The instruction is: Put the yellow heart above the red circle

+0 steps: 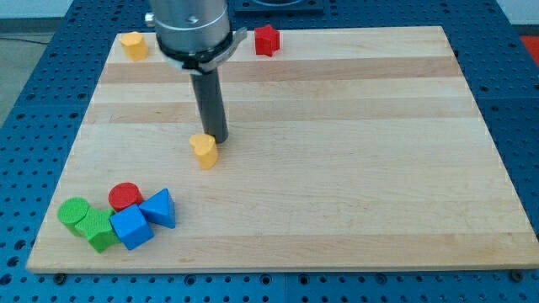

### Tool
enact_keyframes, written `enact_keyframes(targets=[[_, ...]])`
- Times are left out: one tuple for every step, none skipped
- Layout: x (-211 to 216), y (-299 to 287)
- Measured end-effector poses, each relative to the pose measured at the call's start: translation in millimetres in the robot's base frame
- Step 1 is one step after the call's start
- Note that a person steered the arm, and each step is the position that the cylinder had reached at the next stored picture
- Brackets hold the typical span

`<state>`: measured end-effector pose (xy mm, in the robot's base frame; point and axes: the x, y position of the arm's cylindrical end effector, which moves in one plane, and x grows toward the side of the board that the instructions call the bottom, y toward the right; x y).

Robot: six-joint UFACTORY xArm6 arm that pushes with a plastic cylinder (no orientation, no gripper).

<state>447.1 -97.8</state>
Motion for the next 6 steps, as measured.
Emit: enact_keyframes(targets=[[29,-2],[48,1],[65,13],[71,-3],[58,-7],[55,-9]])
